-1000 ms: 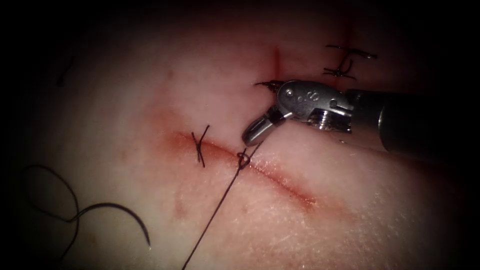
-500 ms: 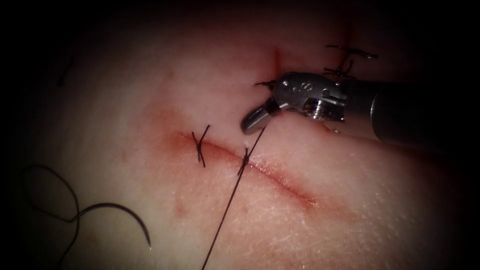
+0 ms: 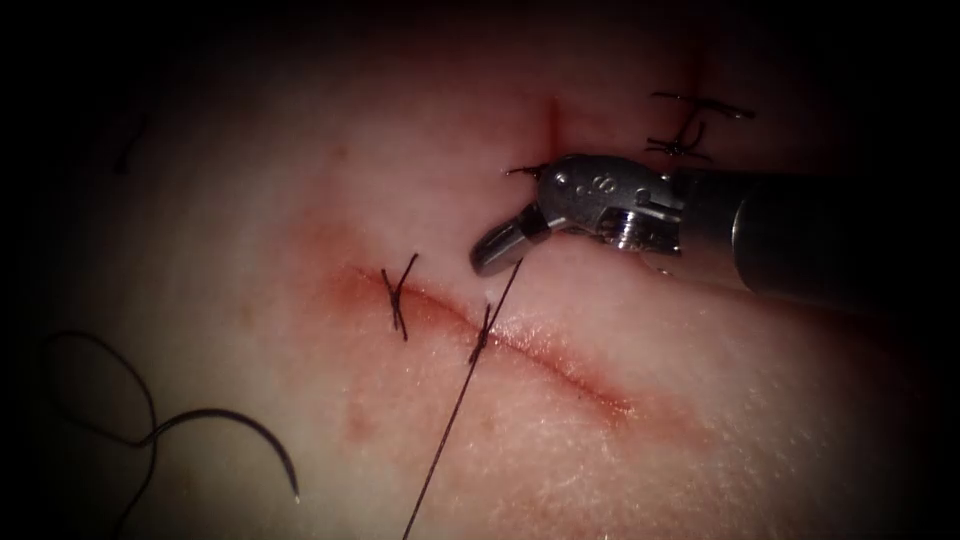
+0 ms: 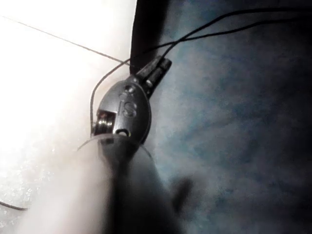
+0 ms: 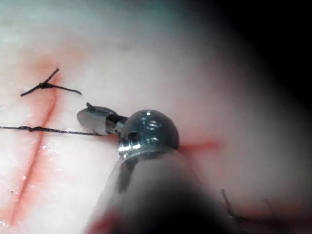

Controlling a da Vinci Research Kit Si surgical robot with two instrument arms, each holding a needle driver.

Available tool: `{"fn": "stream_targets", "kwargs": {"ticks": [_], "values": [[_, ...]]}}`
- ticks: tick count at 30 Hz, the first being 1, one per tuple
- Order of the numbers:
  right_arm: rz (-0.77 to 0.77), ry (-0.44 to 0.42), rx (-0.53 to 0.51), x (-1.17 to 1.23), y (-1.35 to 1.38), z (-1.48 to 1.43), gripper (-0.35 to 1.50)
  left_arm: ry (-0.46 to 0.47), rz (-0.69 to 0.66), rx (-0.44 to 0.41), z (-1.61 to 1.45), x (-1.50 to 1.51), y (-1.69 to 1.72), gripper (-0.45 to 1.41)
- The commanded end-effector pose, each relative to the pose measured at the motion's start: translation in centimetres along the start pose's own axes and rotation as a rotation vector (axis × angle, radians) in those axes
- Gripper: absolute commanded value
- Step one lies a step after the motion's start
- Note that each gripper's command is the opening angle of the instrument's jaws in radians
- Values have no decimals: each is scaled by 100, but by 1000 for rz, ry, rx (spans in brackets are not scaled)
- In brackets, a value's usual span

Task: Wound Closure
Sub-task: Pull the left arm down and the right arm up to tie the thread, then loop the suture a single time around the right gripper counter-clockwise.

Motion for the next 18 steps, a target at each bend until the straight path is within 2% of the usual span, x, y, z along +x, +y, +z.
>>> {"fn": "stream_targets", "kwargs": {"ticks": [1, 4, 6, 7, 8, 9, 11, 13, 14, 15, 18], "values": [[-2, -1, -3, 6, 8, 9, -35, 4, 1, -7, 8, -6, 3, -45], [2, 31, -3, 7, 4, 12, -35, 4, -4, 6, 5, 1, -3, -45], [35, 80, -40, 9, -1, 12, -35, -3, -3, 39, 0, 11, -13, -45], [45, 106, -61, 11, -4, 12, -16, -8, 7, 58, -3, 17, -18, -45], [74, 154, -121, 15, -9, 12, 99, -22, 33, 102, -12, 31, -33, -45], [74, 154, -121, 15, -9, 12, 99, -22, 33, 102, -12, 31, -33, -45], [108, 188, -170, 23, -15, 9, 131, -44, 70, 152, -22, 45, -47, -45], [139, 207, -199, 33, -21, 3, 143, -70, 105, 201, -35, 63, -65, -45], [169, 236, -220, 43, -25, -9, 143, -99, 140, 243, -48, 81, -83, -45], [169, 236, -220, 43, -25, -9, 143, -99, 140, 243, -48, 81, -83, -45], [198, 322, -265, 62, -29, -34, 131, -143, 192, 290, -66, 105, -109, -45]]}}
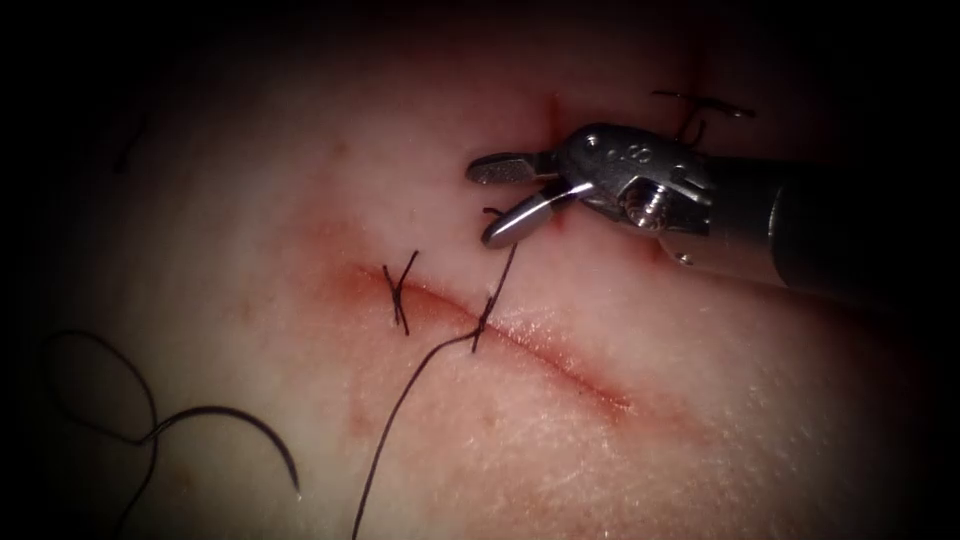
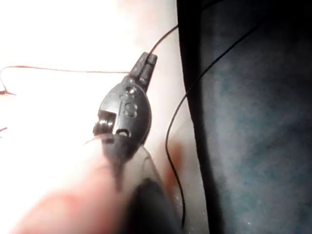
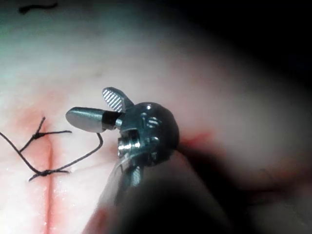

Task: Wound Closure
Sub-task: Loop the suture a single time around the right gripper counter-clockwise.

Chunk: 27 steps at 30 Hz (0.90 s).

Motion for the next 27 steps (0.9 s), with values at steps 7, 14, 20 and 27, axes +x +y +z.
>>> {"fn": "stream_targets", "kwargs": {"ticks": [7, 14, 20, 27], "values": [[-80, 98, -150, 77, -12, -41, 136, -81, 83, 63, -13, 18, -73, -45], [-34, 120, -223, 99, -34, -51, 125, -176, 129, 99, -25, 19, -114, -45], [74, 60, -281, 103, -47, -27, -15, -243, 160, 119, -38, 16, -128, -45], [82, -121, -303, 90, -35, 26, -35, -301, 225, 118, -54, 21, -131, -45]]}}
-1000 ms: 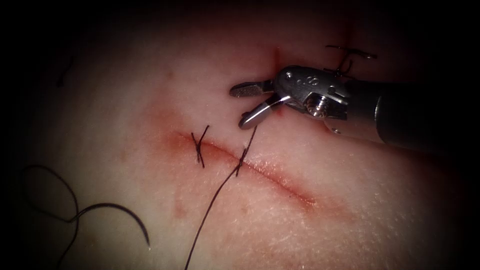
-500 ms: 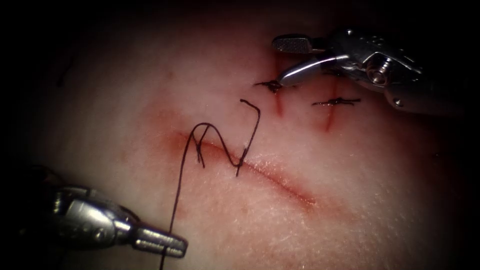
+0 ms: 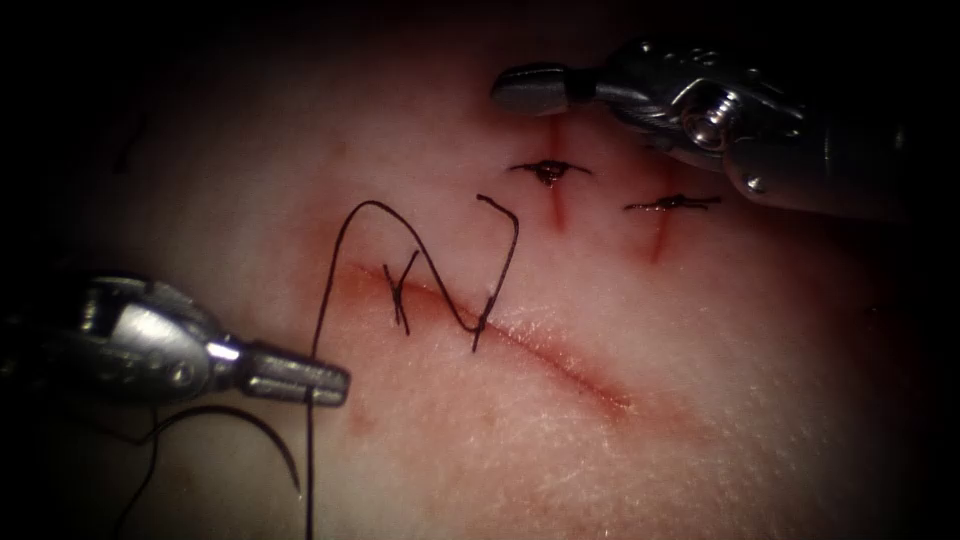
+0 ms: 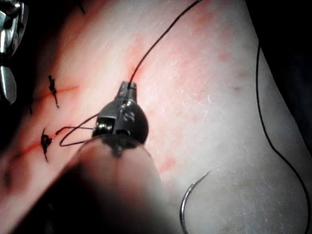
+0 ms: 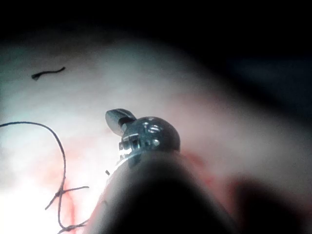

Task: Wound Closure
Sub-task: Loop the suture a single time around the right gripper counter-clockwise.

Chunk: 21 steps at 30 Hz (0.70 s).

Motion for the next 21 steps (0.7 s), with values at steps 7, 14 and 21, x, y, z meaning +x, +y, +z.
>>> {"fn": "stream_targets", "kwargs": {"ticks": [7, 14, 21], "values": [[-108, -34, 215, -39, 2, 77, -35, -28, 67, -5, -4, 2, -9, -45], [-185, 6, 388, -74, 7, 127, -35, 31, 99, -2, -6, 6, -17, -45], [-177, 45, 530, -93, -5, 151, -35, 104, 112, 40, -13, 1, -31, -45]]}}
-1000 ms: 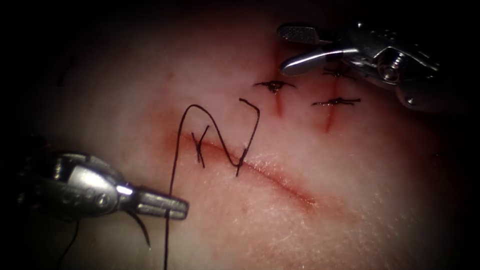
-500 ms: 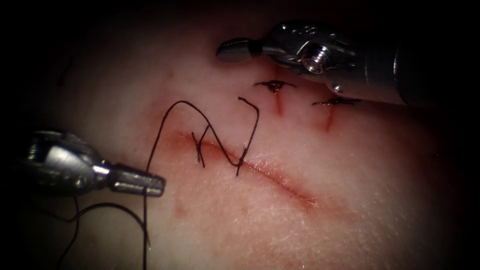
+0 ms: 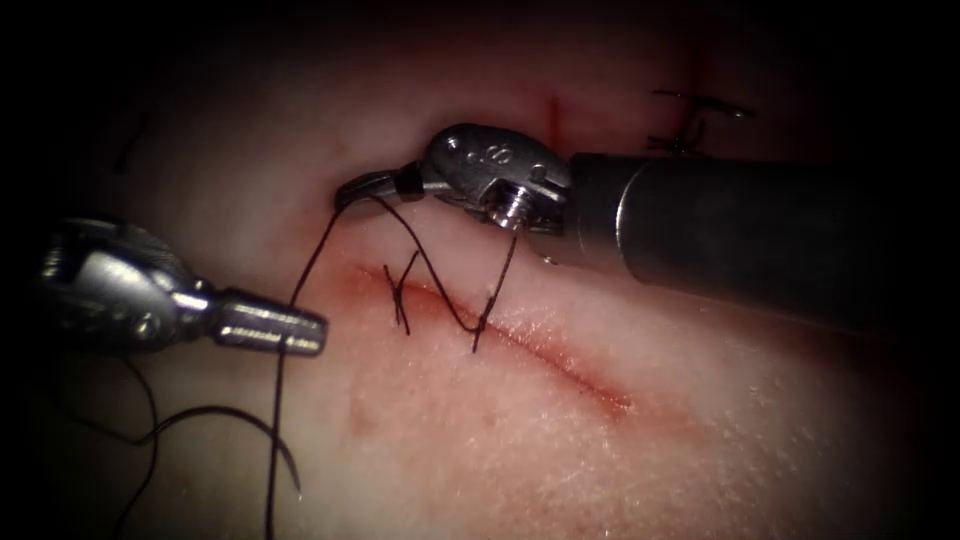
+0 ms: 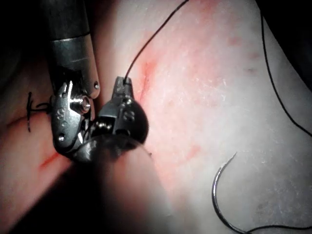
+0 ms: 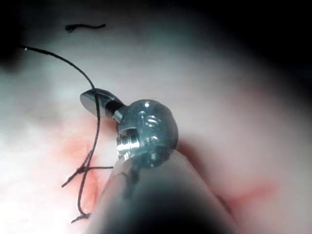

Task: Wound Closure
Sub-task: Loop the suture a single time around the right gripper counter-clockwise.

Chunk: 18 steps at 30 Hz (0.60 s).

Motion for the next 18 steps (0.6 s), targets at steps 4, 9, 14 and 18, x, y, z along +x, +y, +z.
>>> {"fn": "stream_targets", "kwargs": {"ticks": [4, 9, 14, 18], "values": [[39, 56, 125, -7, 1, 17, -35, 30, 15, 24, 1, -11, -5, -45], [105, 140, 246, -8, -4, 5, -35, 56, 20, 40, -7, -34, -10, -45], [156, 206, 302, -6, -10, -15, -35, 18, 16, 45, -11, -77, -9, -45], [241, 272, 334, -8, -22, -30, -35, 11, -23, 49, -4, -112, -6, -45]]}}
